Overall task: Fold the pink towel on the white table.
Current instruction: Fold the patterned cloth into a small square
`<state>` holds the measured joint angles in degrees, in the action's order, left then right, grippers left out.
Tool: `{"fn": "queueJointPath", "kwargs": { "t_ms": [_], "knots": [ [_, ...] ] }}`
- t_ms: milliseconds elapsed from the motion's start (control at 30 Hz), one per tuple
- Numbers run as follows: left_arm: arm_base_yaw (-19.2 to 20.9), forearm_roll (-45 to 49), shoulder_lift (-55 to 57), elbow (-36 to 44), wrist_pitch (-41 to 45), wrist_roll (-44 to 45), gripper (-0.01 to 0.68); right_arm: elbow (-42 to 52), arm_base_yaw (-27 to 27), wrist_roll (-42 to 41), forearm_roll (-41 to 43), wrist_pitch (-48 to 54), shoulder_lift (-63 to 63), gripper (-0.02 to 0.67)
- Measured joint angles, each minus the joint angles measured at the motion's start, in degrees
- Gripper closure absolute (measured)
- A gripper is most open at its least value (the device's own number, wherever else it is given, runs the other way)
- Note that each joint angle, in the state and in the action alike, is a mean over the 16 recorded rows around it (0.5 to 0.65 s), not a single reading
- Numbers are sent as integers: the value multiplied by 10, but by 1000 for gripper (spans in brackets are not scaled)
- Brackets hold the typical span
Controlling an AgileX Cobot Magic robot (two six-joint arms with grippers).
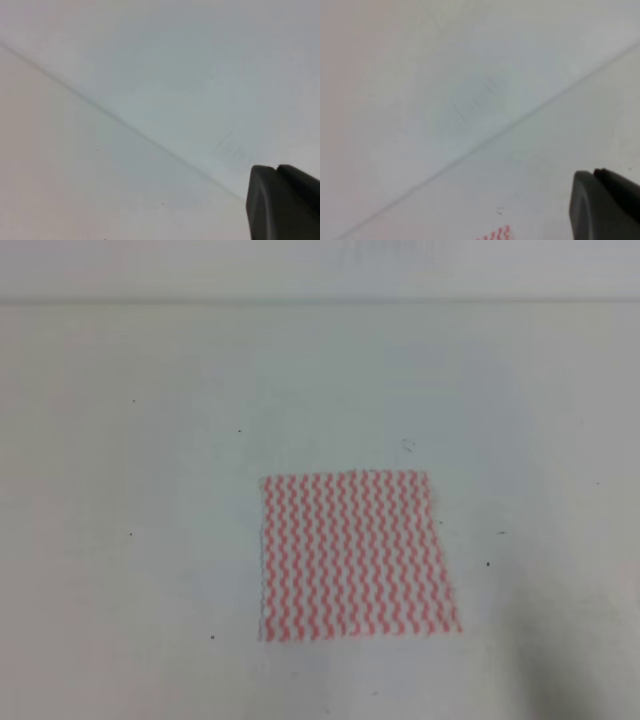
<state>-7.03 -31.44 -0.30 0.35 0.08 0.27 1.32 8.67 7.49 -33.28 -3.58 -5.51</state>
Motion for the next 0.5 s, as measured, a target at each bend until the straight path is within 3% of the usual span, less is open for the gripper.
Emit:
{"fn": "queueJointPath", "kwargs": {
  "t_ms": [233, 500],
  "knots": [
    [0, -6, 3, -5, 1, 8, 680, -16, 0, 0, -11, 18, -10, 667],
    [0, -13, 59, -54, 58, 8, 681, -88, 0, 0, 5, 99, -63, 667]
  ]
}}
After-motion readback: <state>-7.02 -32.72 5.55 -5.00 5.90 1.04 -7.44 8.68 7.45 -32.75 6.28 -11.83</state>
